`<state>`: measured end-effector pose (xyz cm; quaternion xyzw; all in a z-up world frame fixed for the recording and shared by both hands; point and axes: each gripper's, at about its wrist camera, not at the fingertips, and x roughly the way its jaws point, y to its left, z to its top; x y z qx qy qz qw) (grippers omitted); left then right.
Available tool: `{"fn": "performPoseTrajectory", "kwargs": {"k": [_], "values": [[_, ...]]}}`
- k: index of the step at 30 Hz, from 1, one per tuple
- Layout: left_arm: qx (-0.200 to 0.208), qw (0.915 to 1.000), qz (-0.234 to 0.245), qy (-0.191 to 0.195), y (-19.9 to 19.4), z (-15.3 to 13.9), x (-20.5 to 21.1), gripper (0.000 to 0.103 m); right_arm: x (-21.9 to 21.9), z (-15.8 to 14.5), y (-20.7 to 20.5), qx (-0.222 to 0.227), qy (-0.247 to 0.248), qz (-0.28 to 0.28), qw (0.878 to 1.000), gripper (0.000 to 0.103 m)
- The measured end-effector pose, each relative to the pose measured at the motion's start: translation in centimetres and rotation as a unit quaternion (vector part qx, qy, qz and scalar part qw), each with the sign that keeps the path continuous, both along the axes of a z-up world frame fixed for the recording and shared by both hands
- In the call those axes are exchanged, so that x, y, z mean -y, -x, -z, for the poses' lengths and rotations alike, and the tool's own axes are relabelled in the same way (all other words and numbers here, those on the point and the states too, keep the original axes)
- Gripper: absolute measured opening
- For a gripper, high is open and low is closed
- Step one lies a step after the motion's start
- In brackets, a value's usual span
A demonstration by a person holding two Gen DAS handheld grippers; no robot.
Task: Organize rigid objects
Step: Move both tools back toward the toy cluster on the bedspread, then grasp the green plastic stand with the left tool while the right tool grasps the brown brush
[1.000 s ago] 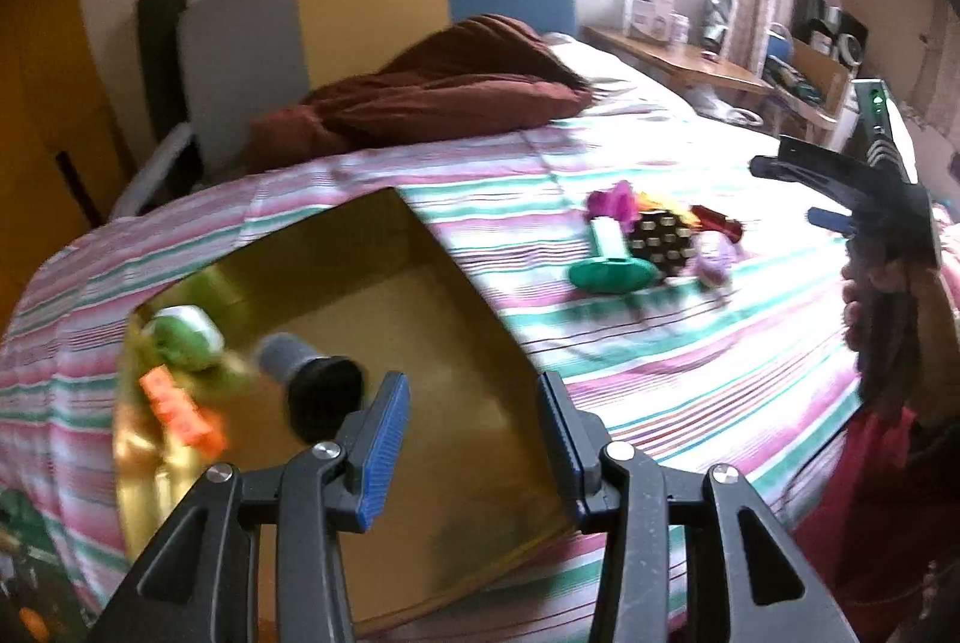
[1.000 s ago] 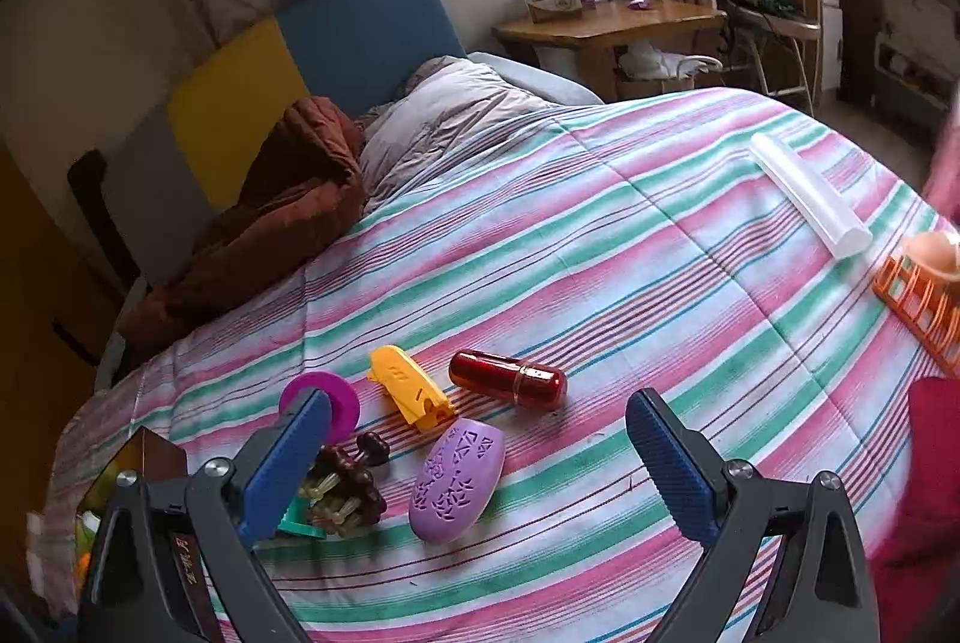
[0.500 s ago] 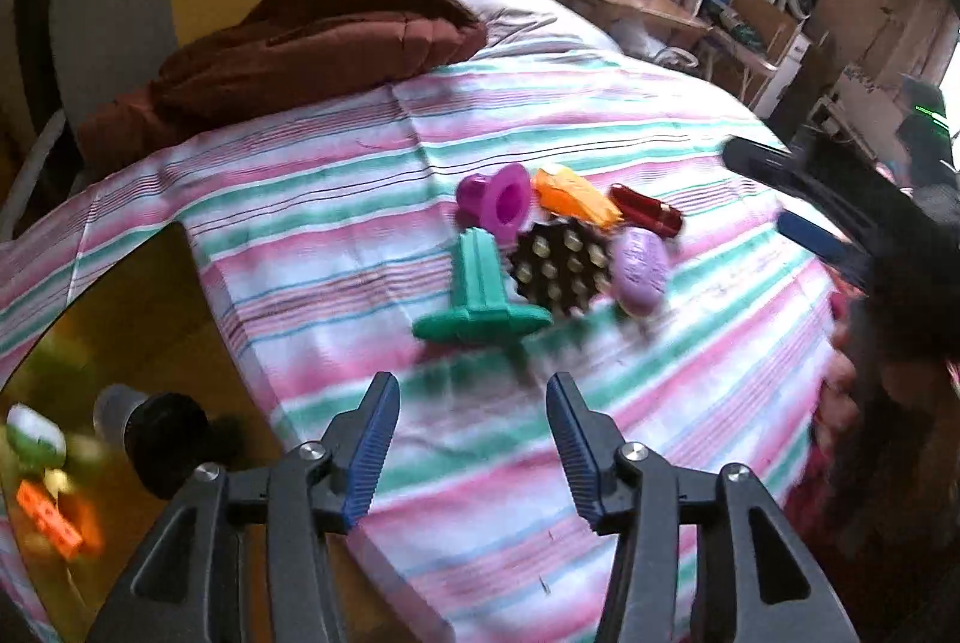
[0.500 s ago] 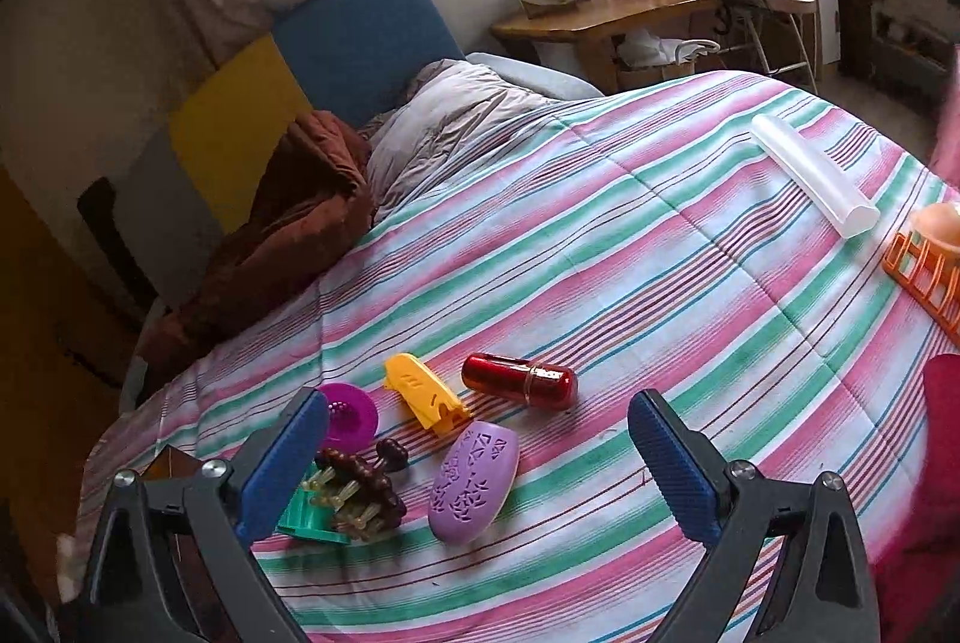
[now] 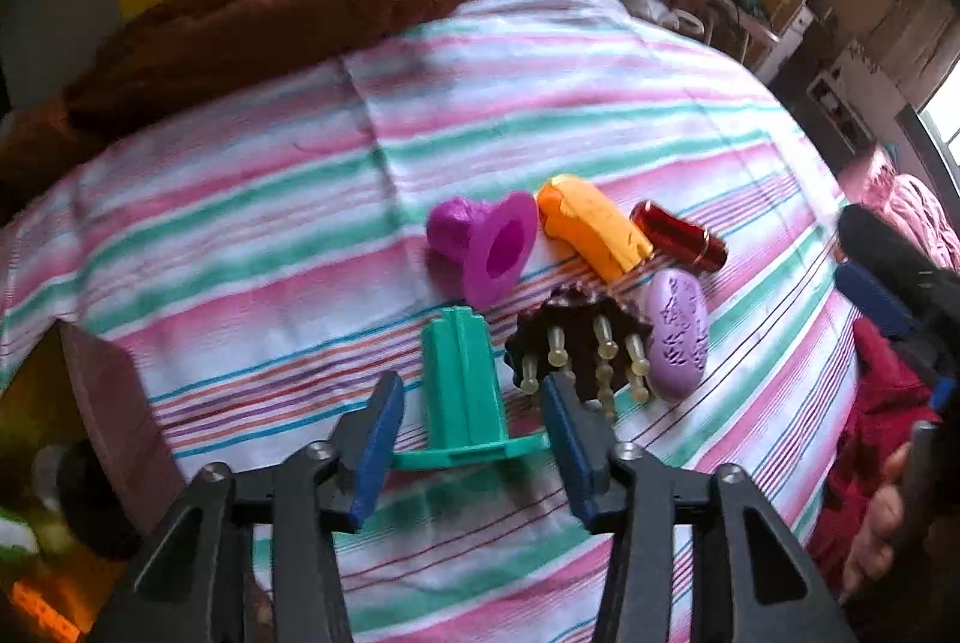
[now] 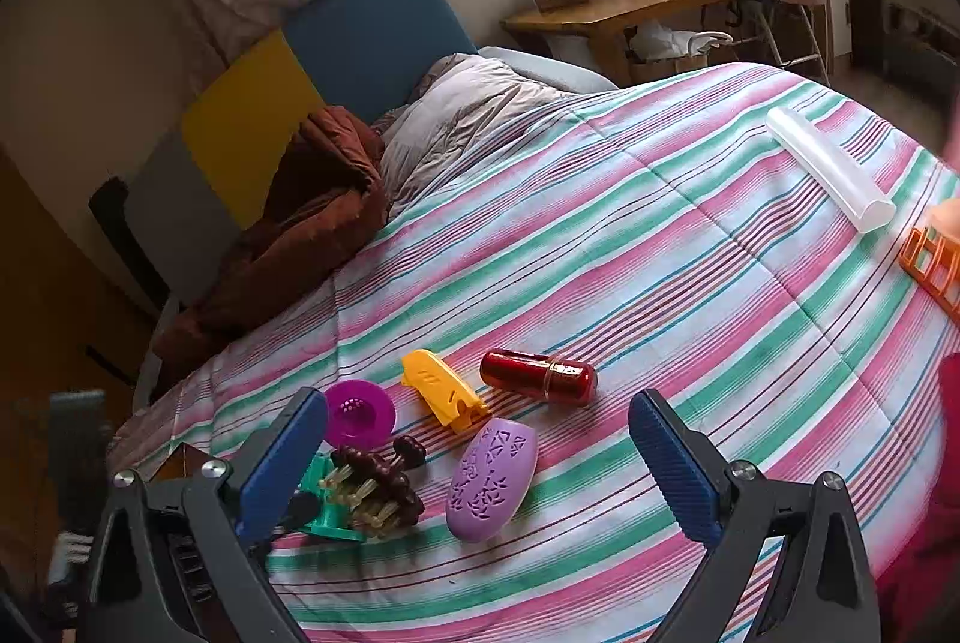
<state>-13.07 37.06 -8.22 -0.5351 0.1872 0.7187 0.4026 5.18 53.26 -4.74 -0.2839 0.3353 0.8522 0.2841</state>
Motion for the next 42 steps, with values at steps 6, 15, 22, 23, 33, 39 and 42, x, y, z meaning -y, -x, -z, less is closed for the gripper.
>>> {"fn": "performPoseTrajectory", "kwargs": {"k": [6, 15, 22, 23, 33, 39, 42], "values": [[0.017, 0.9997, -0.016, -0.003, 0.1, 1.3, 0.2, 0.034, -0.1, 0.0, -0.1, -0.003, -0.001, 0.001, 1.000, 0.101], [-0.031, 0.9993, 0.021, -0.003, -4.7, 0.3, 3.6, 0.034, -0.6, 0.9, 0.2, 0.004, 0.030, -0.007, 1.000, 0.101], [0.013, 0.9992, 0.037, -0.005, -7.3, 0.8, 4.4, 0.035, 0.0, 2.2, 1.4, 0.033, 0.043, -0.035, 0.998, 0.101], [0.014, 0.9994, 0.032, -0.007, -7.4, 0.8, 4.6, 0.035, 0.0, 2.4, 1.5, 0.033, 0.052, -0.042, 0.997, 0.101], [0.030, 0.9988, 0.028, -0.027, -9.8, 0.0, 6.9, 0.040, 0.2, 3.8, 2.2, 0.033, 0.104, -0.077, 0.991, 0.101], [0.049, 0.9970, 0.036, -0.047, -10.8, -0.3, 8.1, 0.054, 0.4, 3.9, 2.3, 0.039, 0.109, -0.077, 0.990, 0.101], [0.042, 0.9972, 0.049, -0.036, -11.4, -0.2, 8.4, 0.055, 0.4, 3.8, 2.3, 0.040, 0.106, -0.078, 0.991, 0.101]]}}
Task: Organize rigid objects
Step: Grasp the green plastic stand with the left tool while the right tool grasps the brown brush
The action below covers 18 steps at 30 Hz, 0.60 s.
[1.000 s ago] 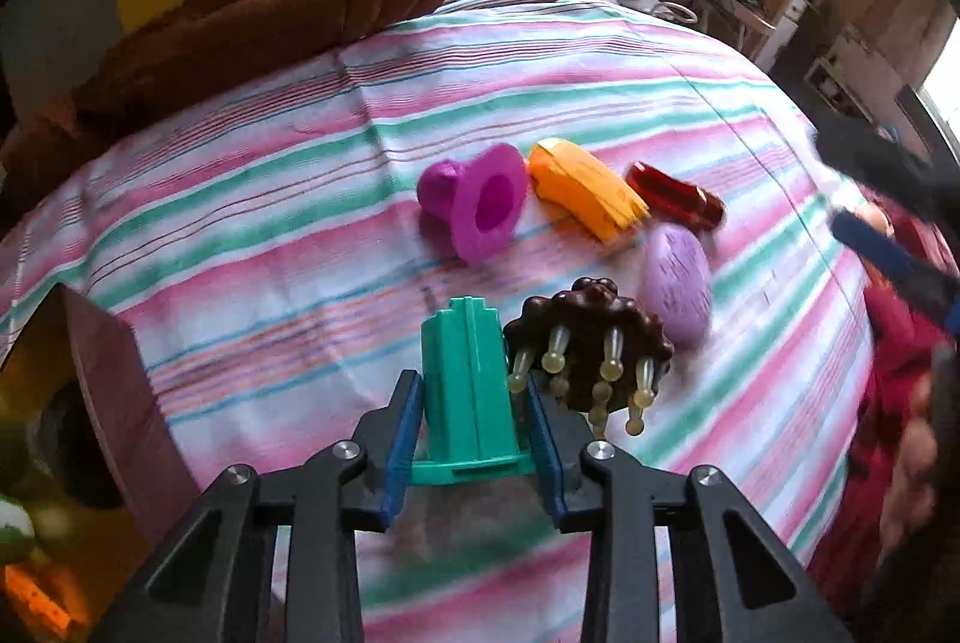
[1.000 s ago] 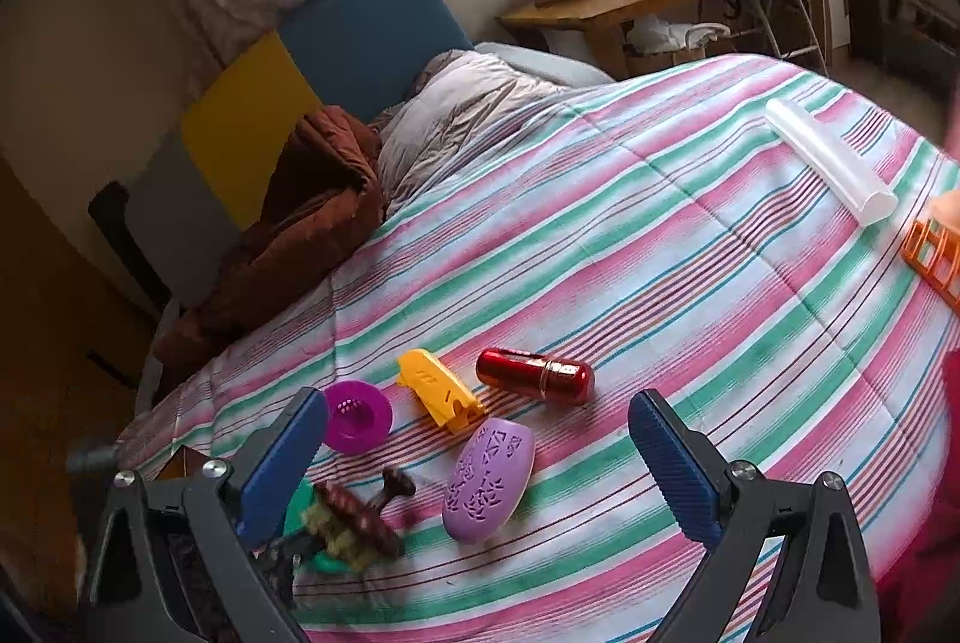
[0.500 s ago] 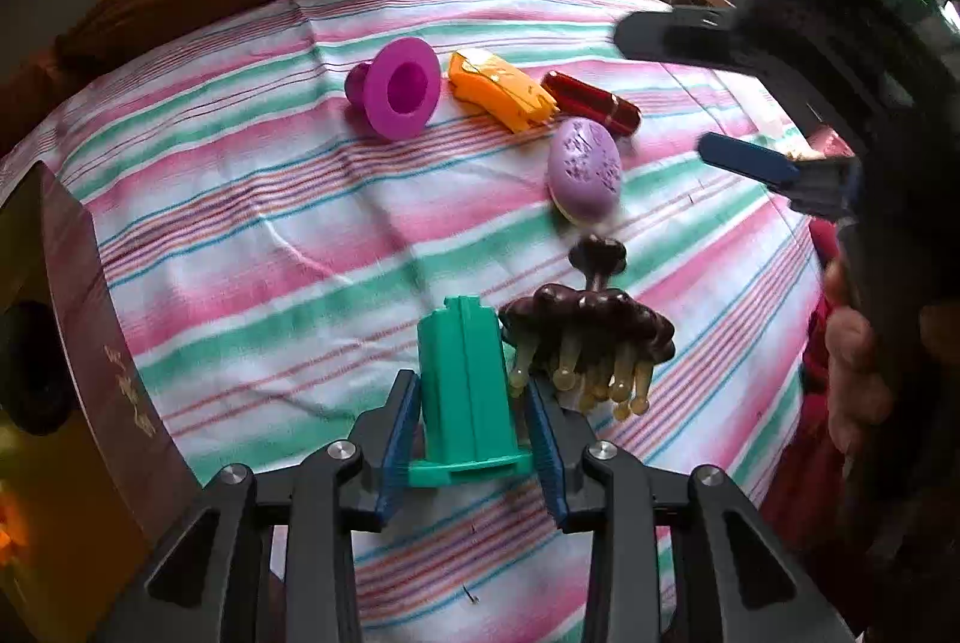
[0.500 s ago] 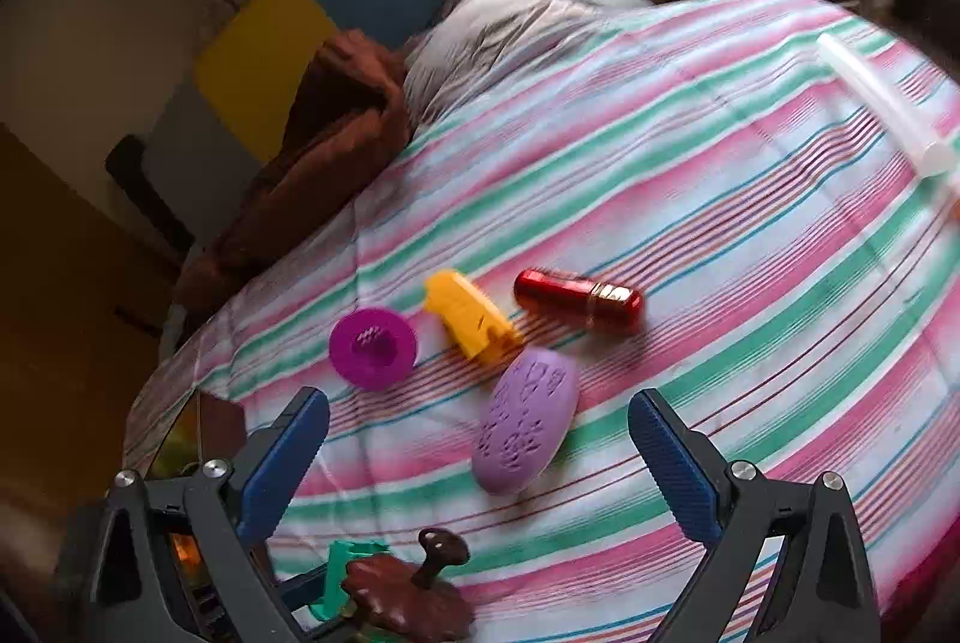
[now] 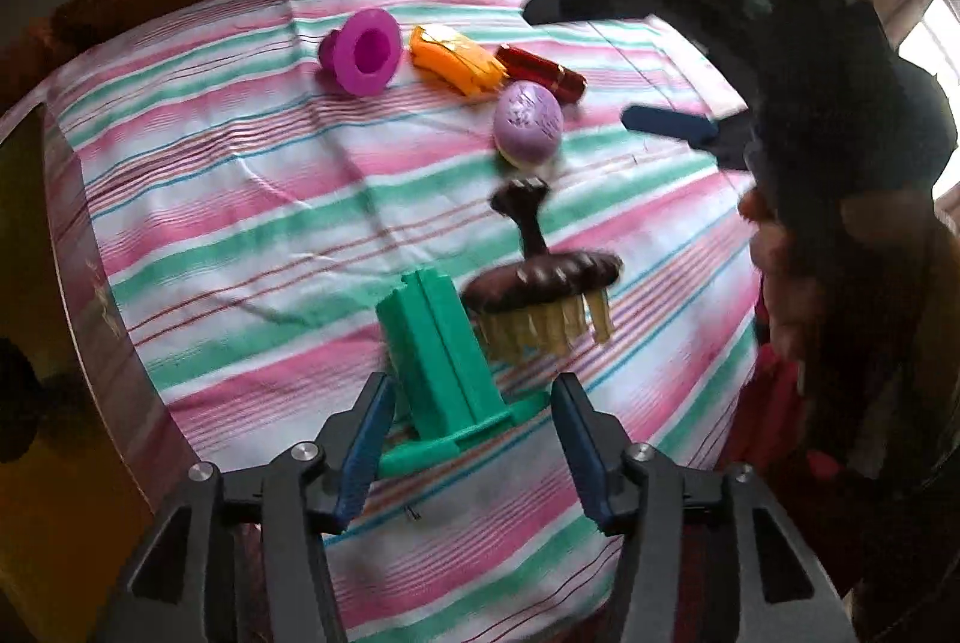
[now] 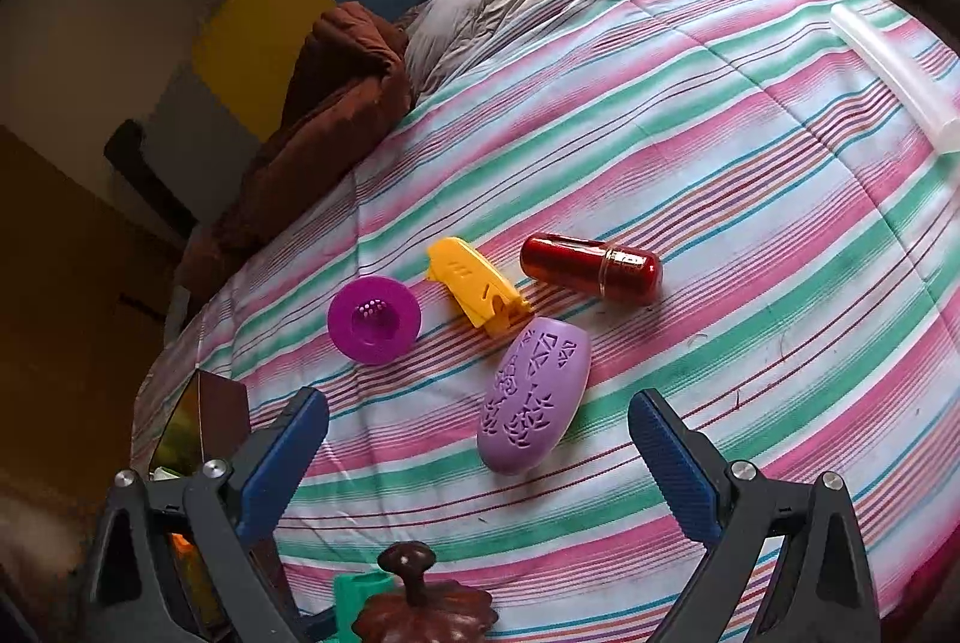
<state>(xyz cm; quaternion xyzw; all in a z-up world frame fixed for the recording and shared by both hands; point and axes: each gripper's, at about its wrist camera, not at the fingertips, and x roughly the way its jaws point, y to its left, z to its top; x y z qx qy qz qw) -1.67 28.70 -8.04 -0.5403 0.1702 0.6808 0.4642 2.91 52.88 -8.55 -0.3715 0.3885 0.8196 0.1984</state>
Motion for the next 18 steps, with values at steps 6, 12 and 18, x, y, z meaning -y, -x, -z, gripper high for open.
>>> {"fn": "performPoseTrajectory", "kwargs": {"k": [6, 12, 18], "values": [[-0.006, 1.0000, 0.001, 0.005, -0.3, 0.2, 0.1, 0.055, -0.1, -0.1, -0.1, 0.001, -0.002, 0.003, 1.000, 0.101], [0.003, 0.9998, -0.018, 0.005, 0.5, 0.9, -1.4, 0.055, 0.0, -0.1, 0.1, 0.007, -0.009, 0.001, 1.000, 0.101], [-0.038, 0.9991, 0.010, 0.018, -0.6, 1.6, -1.6, 0.042, -0.1, -0.1, 0.1, 0.007, -0.011, 0.004, 1.000, 0.101]]}}
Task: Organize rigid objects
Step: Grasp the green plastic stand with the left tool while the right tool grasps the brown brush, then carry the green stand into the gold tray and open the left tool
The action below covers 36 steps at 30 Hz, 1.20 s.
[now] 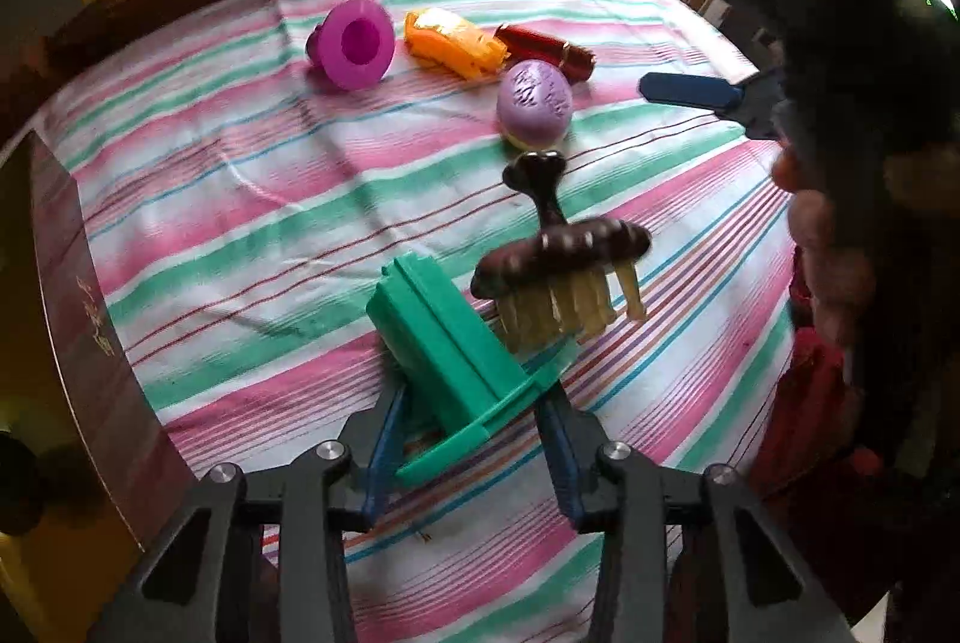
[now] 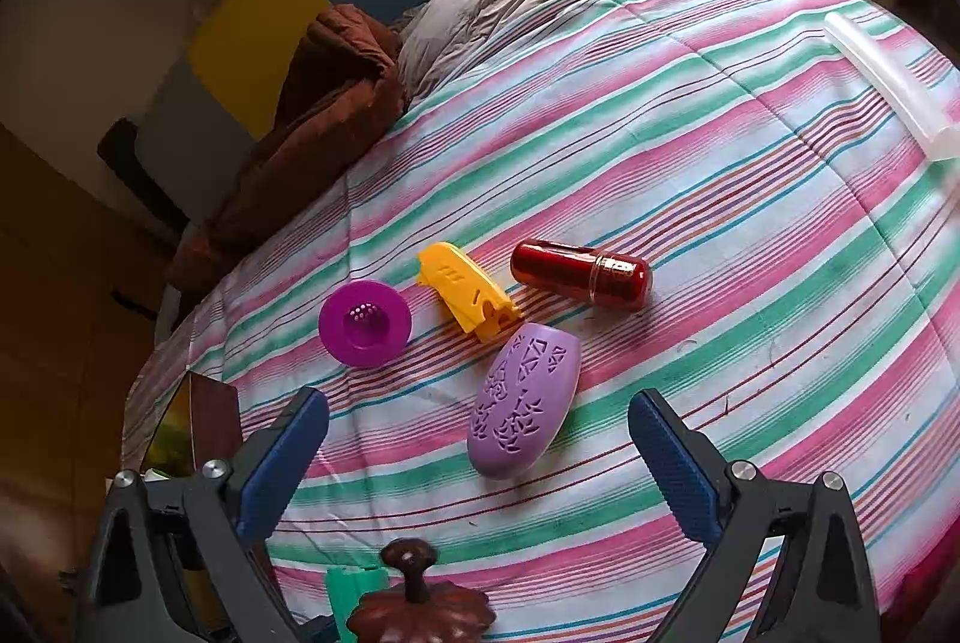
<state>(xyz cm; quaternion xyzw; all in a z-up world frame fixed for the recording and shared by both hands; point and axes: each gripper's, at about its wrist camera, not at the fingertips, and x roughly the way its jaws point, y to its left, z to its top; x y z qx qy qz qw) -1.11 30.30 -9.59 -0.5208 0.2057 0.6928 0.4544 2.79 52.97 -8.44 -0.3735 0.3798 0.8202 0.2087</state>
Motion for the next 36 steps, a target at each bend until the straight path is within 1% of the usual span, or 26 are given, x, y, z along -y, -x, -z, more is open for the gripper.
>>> {"fn": "performPoseTrajectory", "kwargs": {"k": [1, 4, 10, 14, 19, 23, 26, 28, 29, 31, 32, 33, 34, 36], "values": [[-0.002, 1.0000, 0.001, -0.004, -0.1, -0.1, 0.1, 0.041, 0.0, 0.0, 0.0, 0.000, -0.002, -0.001, 1.000, 0.101], [-0.025, 0.9994, 0.005, -0.022, -1.0, -1.0, 0.9, 0.041, 0.1, -0.1, 0.2, 0.003, -0.009, -0.004, 1.000, 0.101], [-0.048, 0.9973, 0.000, -0.055, -2.6, -3.3, 3.0, 0.041, 0.5, 0.0, 0.4, 0.008, -0.009, -0.023, 1.000, 0.101], [-0.071, 0.9950, -0.007, -0.069, -3.6, -4.5, 4.5, 0.041, 1.5, 0.6, 1.3, 0.017, 0.002, -0.061, 0.998, 0.101], [-0.079, 0.9917, -0.027, -0.097, -4.1, -6.3, 6.9, 0.041, 4.1, 1.5, 2.8, 0.041, 0.011, -0.138, 0.990, 0.101], [-0.092, 0.9891, -0.037, -0.109, -3.9, -7.5, 8.9, 0.041, 5.6, 1.7, 2.9, 0.040, 0.034, -0.178, 0.983, 0.100], [-0.087, 0.9880, -0.048, -0.118, -3.5, -7.8, 10.1, 0.041, 6.6, 1.8, 2.7, 0.059, 0.023, -0.184, 0.981, 0.100], [-0.084, 0.9869, -0.056, -0.126, -3.2, -8.0, 10.8, 0.041, 6.9, 2.2, 2.5, 0.067, 0.030, -0.183, 0.980, 0.098], [-0.083, 0.9866, -0.059, -0.128, -3.1, -8.0, 11.1, 0.041, 7.0, 2.4, 2.4, 0.072, 0.031, -0.182, 0.980, 0.092], [-0.080, 0.9857, -0.068, -0.131, -2.9, -8.0, 11.8, 0.041, 7.4, 3.0, 2.3, 0.085, 0.024, -0.186, 0.979, 0.056], [-0.078, 0.9856, -0.072, -0.132, -2.8, -8.0, 12.0, 0.041, 7.6, 3.5, 2.4, 0.093, 0.018, -0.187, 0.978, 0.023], [-0.076, 0.9851, -0.077, -0.134, -2.6, -8.0, 12.4, 0.041, 7.6, 3.8, 2.6, 0.107, 0.007, -0.186, 0.977, 0.013], [-0.075, 0.9846, -0.081, -0.135, -2.5, -8.0, 12.7, 0.041, 7.6, 4.1, 2.8, 0.119, -0.003, -0.187, 0.975, 0.013], [-0.077, 0.9832, -0.092, -0.138, -2.3, -8.1, 13.5, 0.041, 8.0, 4.2, 2.9, 0.116, -0.012, -0.198, 0.973, 0.013]]}}
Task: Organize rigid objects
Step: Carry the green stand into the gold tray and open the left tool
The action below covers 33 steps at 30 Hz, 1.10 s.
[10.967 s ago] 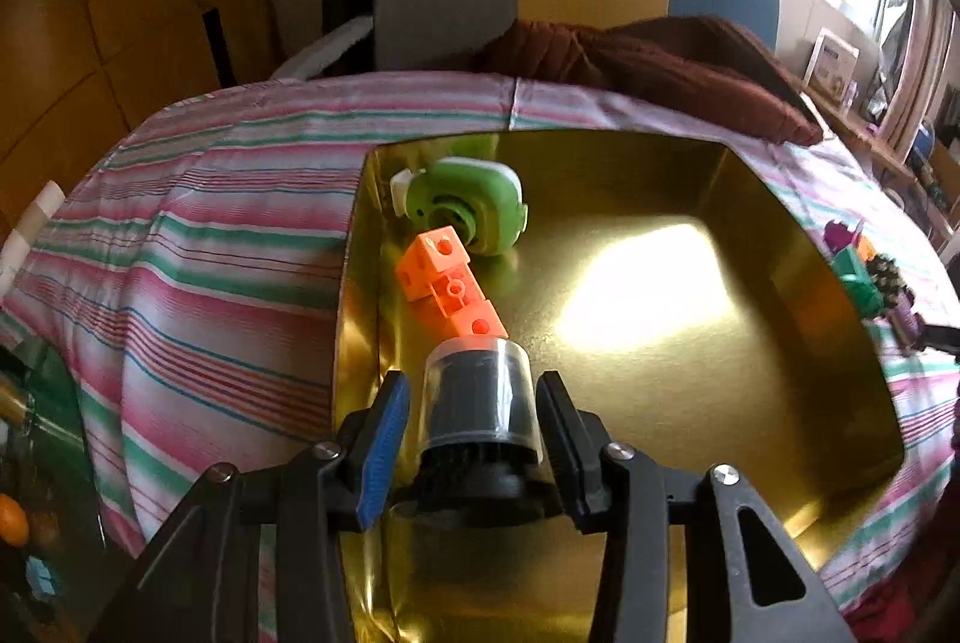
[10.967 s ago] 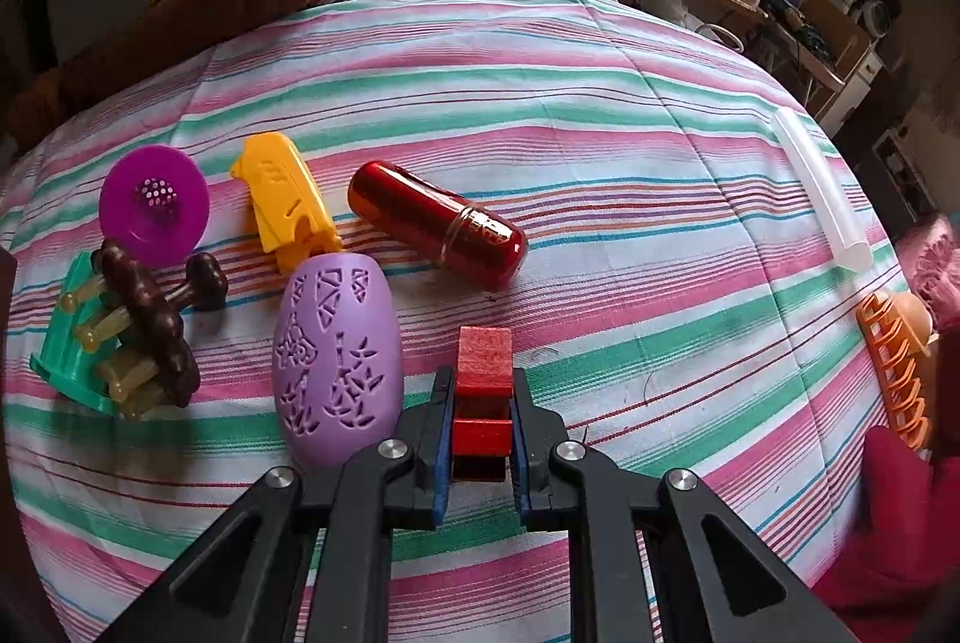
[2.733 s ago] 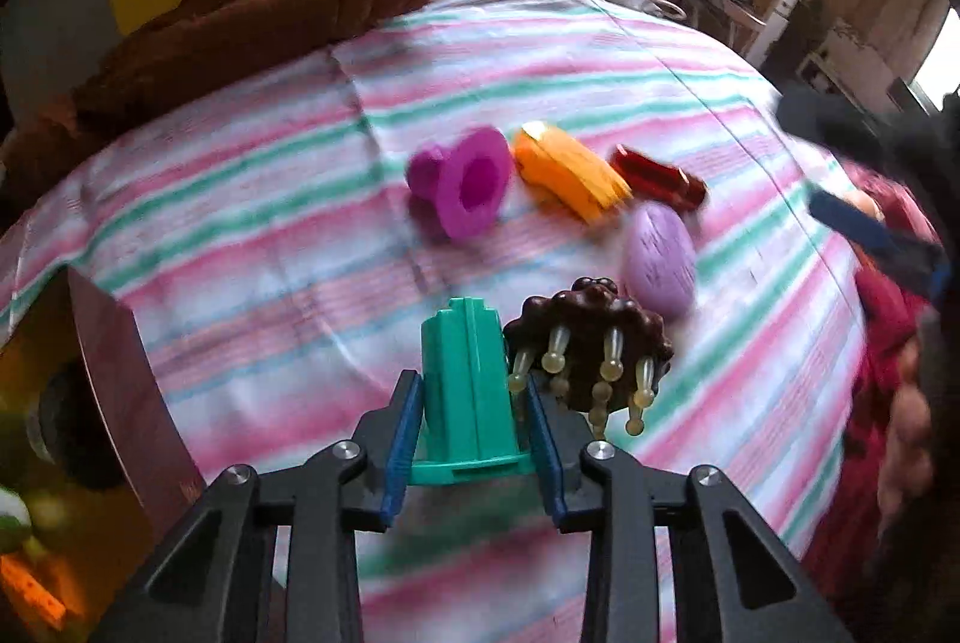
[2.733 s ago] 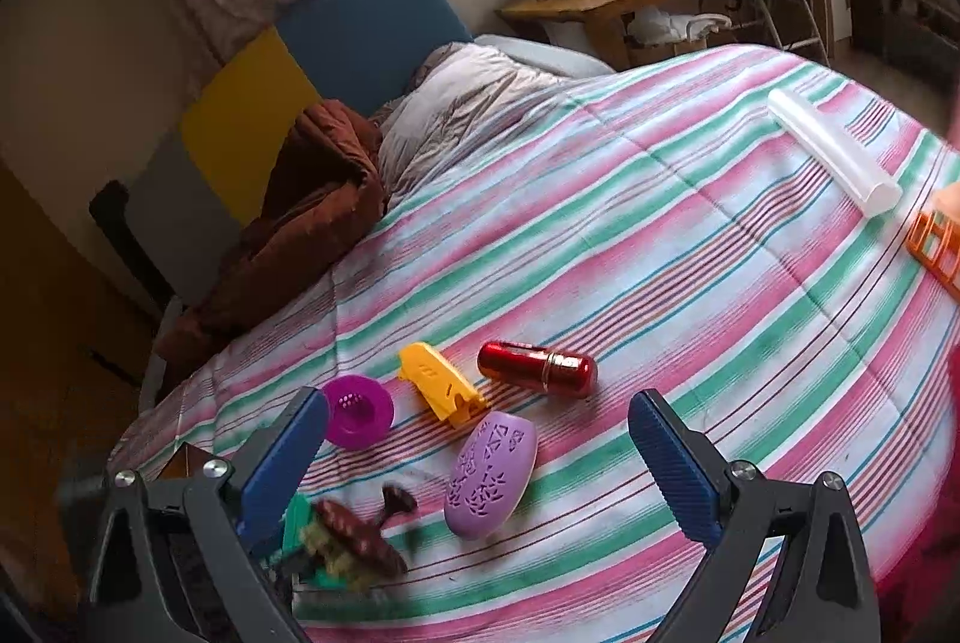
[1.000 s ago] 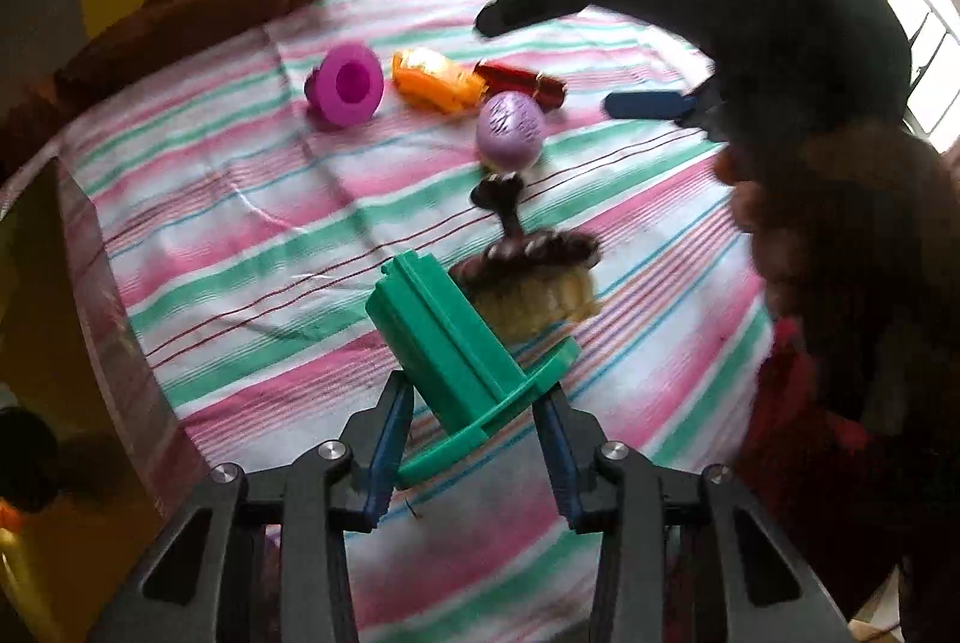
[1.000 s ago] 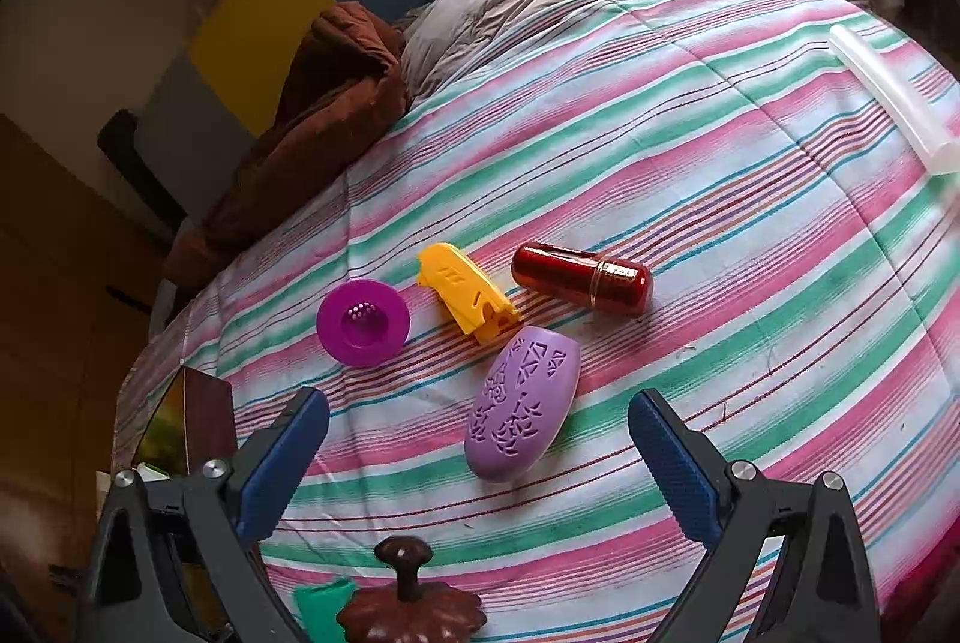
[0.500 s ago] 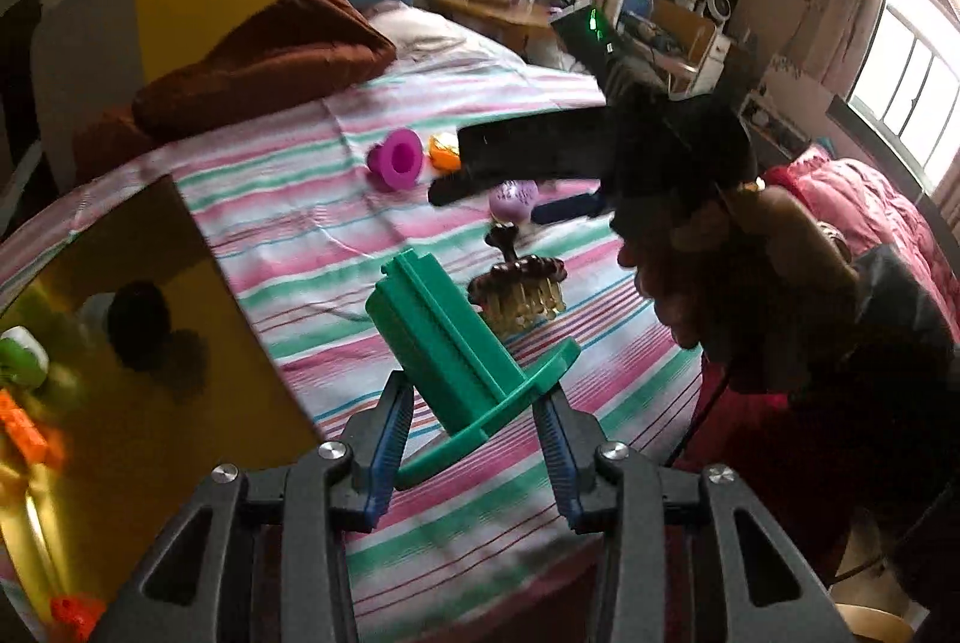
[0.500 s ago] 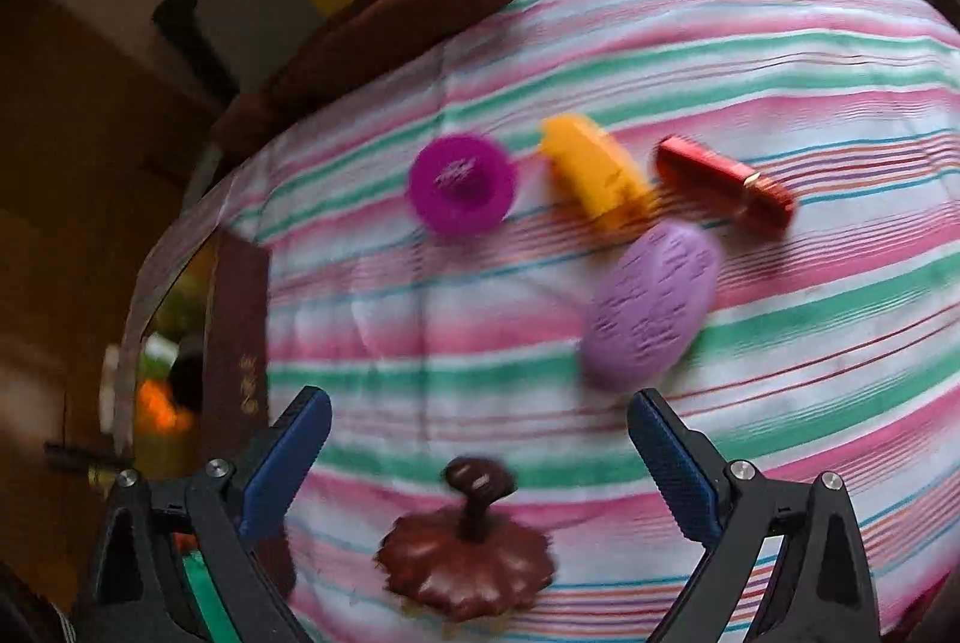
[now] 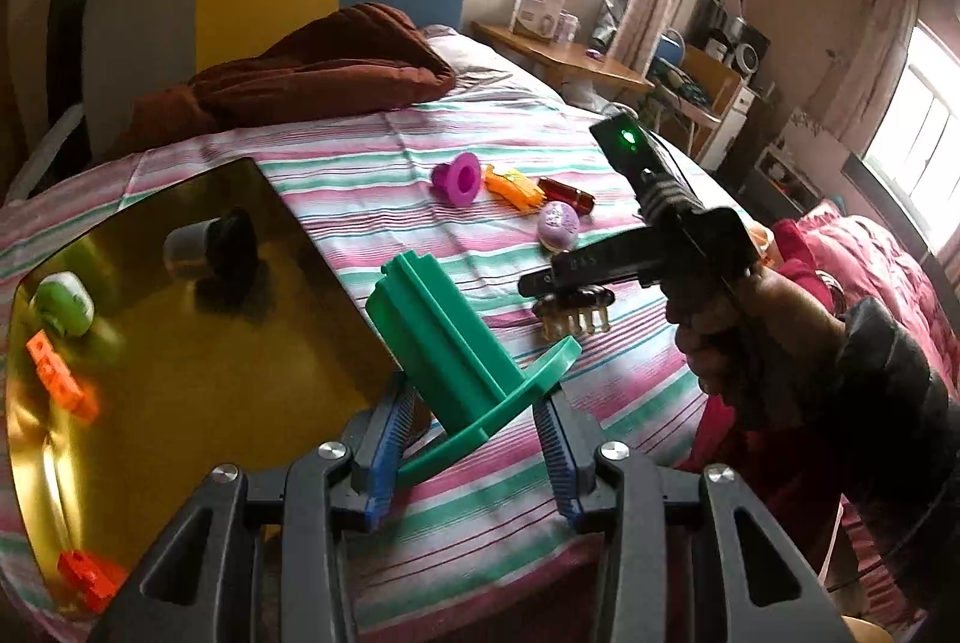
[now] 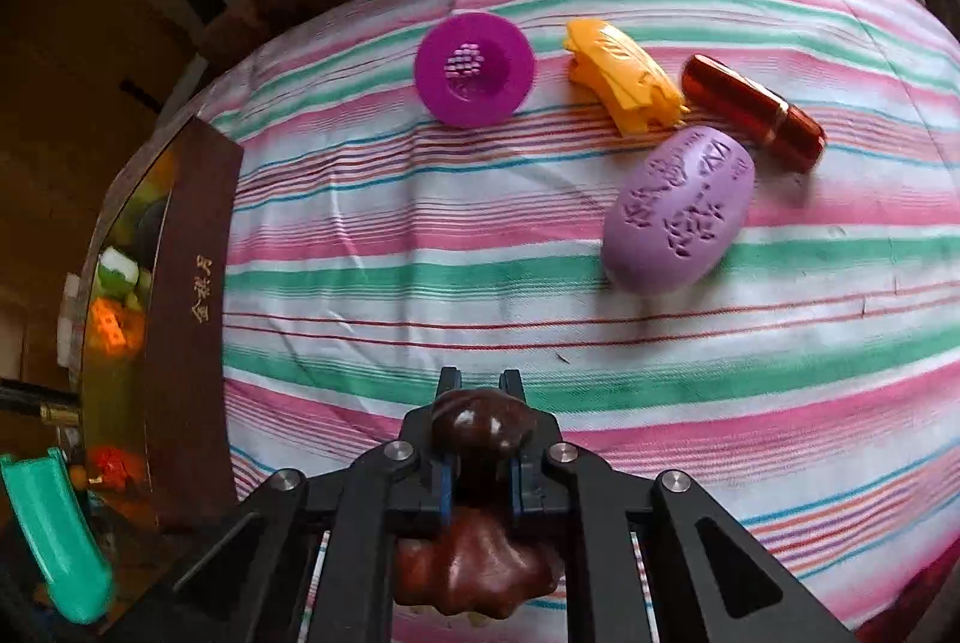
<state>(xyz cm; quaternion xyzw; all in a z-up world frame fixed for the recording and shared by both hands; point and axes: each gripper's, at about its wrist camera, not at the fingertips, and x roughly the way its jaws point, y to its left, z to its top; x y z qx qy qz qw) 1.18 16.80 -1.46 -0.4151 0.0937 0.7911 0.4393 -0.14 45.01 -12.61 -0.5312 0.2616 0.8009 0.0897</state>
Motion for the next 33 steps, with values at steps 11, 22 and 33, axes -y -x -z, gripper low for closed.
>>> {"fn": "performPoseTrajectory", "kwargs": {"k": [11, 22, 33], "values": [[-0.019, 0.9971, -0.074, -0.002, 1.7, -0.9, 4.5, 0.041, 0.3, 0.3, -0.2, -0.007, -0.012, -0.023, 1.000, 0.014], [-0.042, 0.9853, -0.165, 0.016, 3.5, -1.1, 9.0, 0.041, 1.6, 0.2, 0.3, -0.007, -0.049, -0.060, 0.997, 0.027], [-0.051, 0.9764, -0.206, 0.041, 4.4, -0.1, 11.0, 0.041, 2.7, 0.1, 0.1, -0.008, -0.099, -0.085, 0.991, 0.027]]}}
